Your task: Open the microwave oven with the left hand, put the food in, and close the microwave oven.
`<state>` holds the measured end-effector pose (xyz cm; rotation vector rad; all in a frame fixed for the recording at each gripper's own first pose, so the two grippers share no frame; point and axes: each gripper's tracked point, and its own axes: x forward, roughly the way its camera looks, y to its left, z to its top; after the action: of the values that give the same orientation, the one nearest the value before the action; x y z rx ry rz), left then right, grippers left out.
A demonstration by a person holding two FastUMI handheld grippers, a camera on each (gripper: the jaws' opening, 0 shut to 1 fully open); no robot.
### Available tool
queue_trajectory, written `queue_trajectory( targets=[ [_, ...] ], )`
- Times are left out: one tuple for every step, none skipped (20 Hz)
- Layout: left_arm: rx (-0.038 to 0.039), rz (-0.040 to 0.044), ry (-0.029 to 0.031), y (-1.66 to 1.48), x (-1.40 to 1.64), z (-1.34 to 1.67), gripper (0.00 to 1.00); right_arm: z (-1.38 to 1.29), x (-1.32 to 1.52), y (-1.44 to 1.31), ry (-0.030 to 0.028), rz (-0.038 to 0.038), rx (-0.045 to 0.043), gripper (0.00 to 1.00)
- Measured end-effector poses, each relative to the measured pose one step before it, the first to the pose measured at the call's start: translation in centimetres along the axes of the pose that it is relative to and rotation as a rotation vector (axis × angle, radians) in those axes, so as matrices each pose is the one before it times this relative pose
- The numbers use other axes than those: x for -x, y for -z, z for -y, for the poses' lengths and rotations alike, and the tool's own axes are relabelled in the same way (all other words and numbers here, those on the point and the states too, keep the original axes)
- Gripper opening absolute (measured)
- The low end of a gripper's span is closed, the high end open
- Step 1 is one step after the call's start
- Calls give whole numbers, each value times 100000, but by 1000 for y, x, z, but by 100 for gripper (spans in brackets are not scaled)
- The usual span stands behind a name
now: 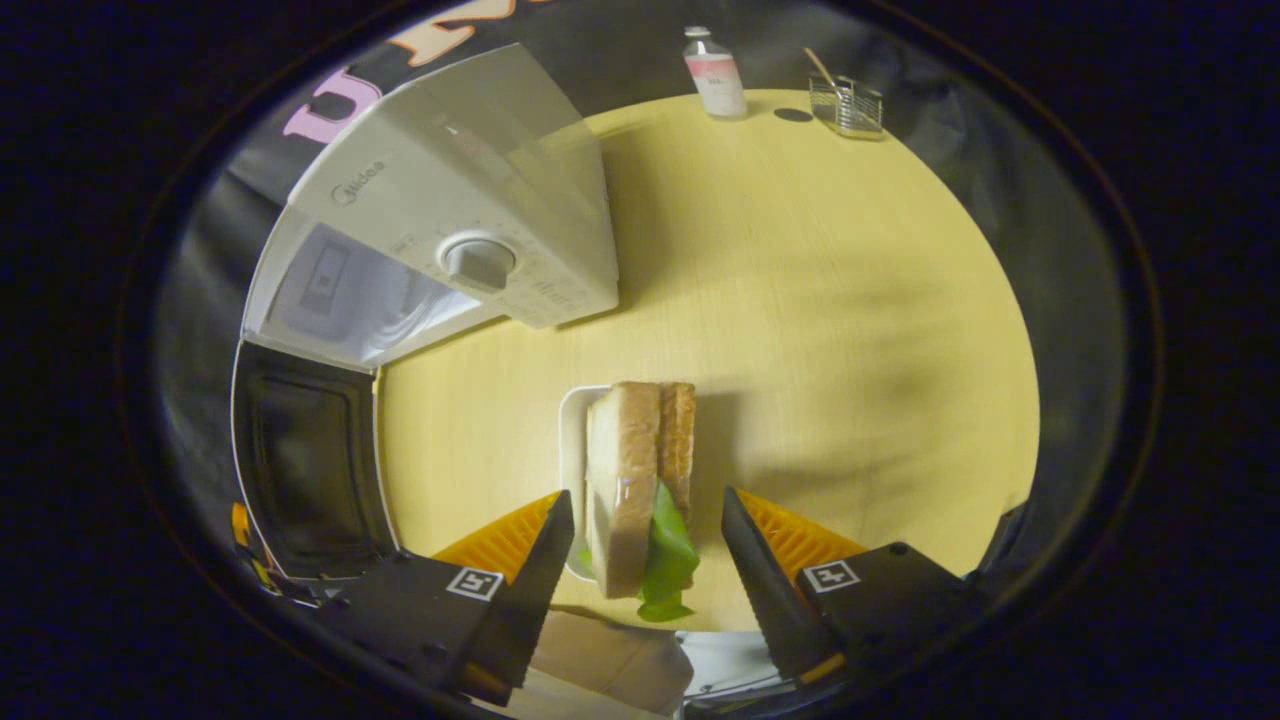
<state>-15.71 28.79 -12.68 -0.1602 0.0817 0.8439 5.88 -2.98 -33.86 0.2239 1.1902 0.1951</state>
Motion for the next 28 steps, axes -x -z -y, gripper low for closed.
queue_trajectory(
  targets=[
    [-245, -333, 181, -16, -167, 412, 89, 67, -230, -258, -828, -292, -1451, 83],
    [-279, -408, 7, -51, -262, 343, 94, -213, 1, -339, -1406, 131, -2231, 71],
    [-286, -394, -27, 79, -145, 283, 89, -207, 315, -228, -2312, -1056, -2120, 59],
    [-239, -174, 169, 59, -106, 257, 94, -155, -914, 420, -1413, -664, -1584, 47],
    [-209, -196, 222, -52, -117, 236, 94, -18, -24, 54, -1139, -713, -1447, 45],
    [-152, -223, 250, 39, -40, 229, 89, -472, 201, -7, -2722, -646, -977, 46],
    [-74, -85, 559, 4, -2, 280, 94, -56, -78, -100, -1225, 1318, -1237, 46],
    [-152, -167, 480, 54, -100, 190, 94, 14, 111, -47, -469, 438, 813, 32],
    [-239, -414, 326, 42, -72, 137, 94, 72, 223, 201, 29, 718, 514, 39],
    [-65, -389, 498, 69, -45, 88, 90, -246, 288, -11, -847, 909, 65, 39],
    [3, -399, 740, 53, -98, 158, 90, -434, 386, 71, -1156, 956, -212, 39],
    [-14, -406, 622, 113, -105, 77, 94, -289, 371, -87, -879, 1110, -619, 39],
    [-16, -460, 734, 31, -165, 102, 94, -362, 494, 117, -1117, 510, -991, 39],
    [40, -678, 920, 180, -125, 118, 94, -433, 421, -59, -986, 1018, -1333, 39],
    [69, -617, 1157, 88, -116, 164, 94, -518, 453, 36, -1043, 1165, -1200, 39],
    [-14, -238, 1471, 67, -206, 113, 94, -611, 466, -61, -1519, 1818, -1808, 39],
    [-216, -214, 1539, 14, -364, 195, 94, -1031, 480, -76, -2702, 2442, -2687, 38],
    [-264, -418, 1709, 173, -261, 66, 94, -1137, 411, -161, -3430, 2669, -3148, 38],
    [-193, -383, 1963, -2, -316, 154, 94, -1188, 383, -10, -3715, 3214, -3259, 39],
    [-82, -831, 1894, 208, -558, 69, 90, -1237, 276, -54, -3505, 3374, -3605, 38],
    [-310, -530, 1927, -8, -259, 131, 94, -1400, 155, 301, -3946, 2878, -3773, 38],
    [-477, -60, 1442, -3, -295, -100, 94, -1547, 112, 359, -4687, 2457, -3589, 38],
    [-790, -387, 734, -85, -285, -130, 94, -1510, 67, 516, -4998, 2246, -3808, 38],
    [-894, -648, 520, 20, -263, -268, 94, -1483, -128, 544, -4709, 2019, -4085, 38],
    [-1414, -225, 318, 72, -182, -338, 94, -1394, -309, 818, -4492, 1610, -3253, 38],
    [-988, 14, 287, -55, -233, -429, 94, -1164, -407, 759, -3881, 1632, -1958, 38],
    [-170, -490, 913, -61, -187, -183, 94, -1053, -417, 995, -2943, 1263, -1213, 38],
    [-443, -921, 1180, 162, -192, -171, 94, -911, -605, 983, -2156, 769, -553, 38]
  ],
)
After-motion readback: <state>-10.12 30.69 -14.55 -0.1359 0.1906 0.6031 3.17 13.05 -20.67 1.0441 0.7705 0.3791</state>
